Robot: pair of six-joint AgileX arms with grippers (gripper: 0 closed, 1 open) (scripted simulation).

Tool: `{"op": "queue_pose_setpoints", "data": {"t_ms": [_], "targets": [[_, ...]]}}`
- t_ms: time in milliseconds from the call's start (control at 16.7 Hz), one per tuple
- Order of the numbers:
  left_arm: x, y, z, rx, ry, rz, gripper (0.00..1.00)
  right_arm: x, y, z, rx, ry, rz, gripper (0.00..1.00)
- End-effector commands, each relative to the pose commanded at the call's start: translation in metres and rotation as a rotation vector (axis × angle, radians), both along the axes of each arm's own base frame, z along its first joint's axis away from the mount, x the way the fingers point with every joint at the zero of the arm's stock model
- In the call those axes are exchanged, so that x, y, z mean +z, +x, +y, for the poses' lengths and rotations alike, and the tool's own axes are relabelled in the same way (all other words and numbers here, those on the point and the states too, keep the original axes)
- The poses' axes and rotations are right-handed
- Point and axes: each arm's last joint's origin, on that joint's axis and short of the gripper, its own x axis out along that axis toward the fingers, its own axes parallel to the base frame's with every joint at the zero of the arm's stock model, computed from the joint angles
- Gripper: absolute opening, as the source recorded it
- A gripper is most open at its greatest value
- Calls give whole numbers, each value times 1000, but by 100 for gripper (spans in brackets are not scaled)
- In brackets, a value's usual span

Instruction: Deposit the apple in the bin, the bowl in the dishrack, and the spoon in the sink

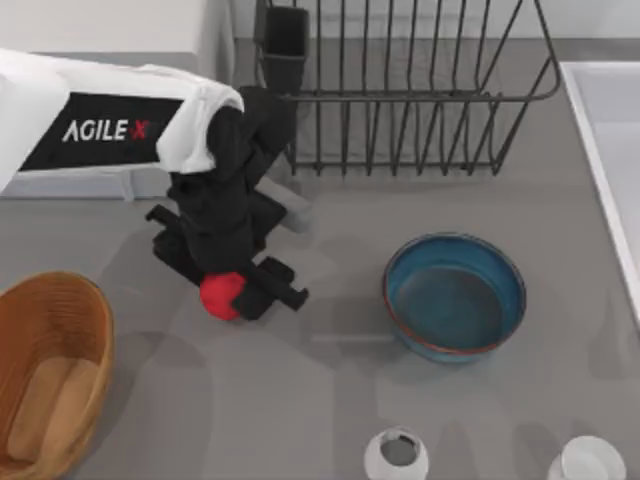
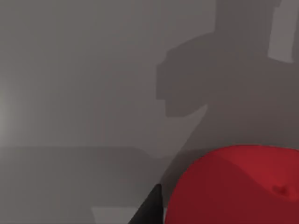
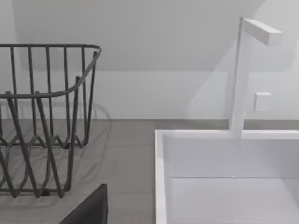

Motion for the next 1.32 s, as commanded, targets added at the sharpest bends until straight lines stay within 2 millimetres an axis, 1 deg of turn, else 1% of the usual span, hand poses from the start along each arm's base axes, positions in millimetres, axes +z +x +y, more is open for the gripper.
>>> {"op": "queue_pose_setpoints", "data": {"t_ms": [60, 180, 480, 600, 660, 840, 960, 1020, 1140, 1320], "targets": [[4, 1, -1, -1, -1, -3, 0, 0, 0, 0, 0, 0, 0, 100], [21, 4, -3, -1, -4, -7, 0, 0, 0, 0, 0, 0, 0, 100], [80, 1, -1, -2, 9, 17, 0, 0, 0, 0, 0, 0, 0, 100], [97, 0, 0, 0, 2, 3, 0, 0, 0, 0, 0, 0, 0, 100], [99, 0, 0, 0, 0, 1, 0, 0, 0, 0, 0, 0, 0, 100], [97, 0, 1, 0, 2, 3, 0, 0, 0, 0, 0, 0, 0, 100], [99, -3, 3, 11, 8, 3, 0, 0, 0, 0, 0, 0, 0, 100], [102, -7, 7, 32, 16, 3, 0, 0, 0, 0, 0, 0, 0, 100], [113, -20, 22, 105, 37, -6, 0, 0, 0, 0, 0, 0, 0, 100], [138, -53, 56, 276, 72, -39, 0, 0, 0, 0, 0, 0, 0, 100]]}}
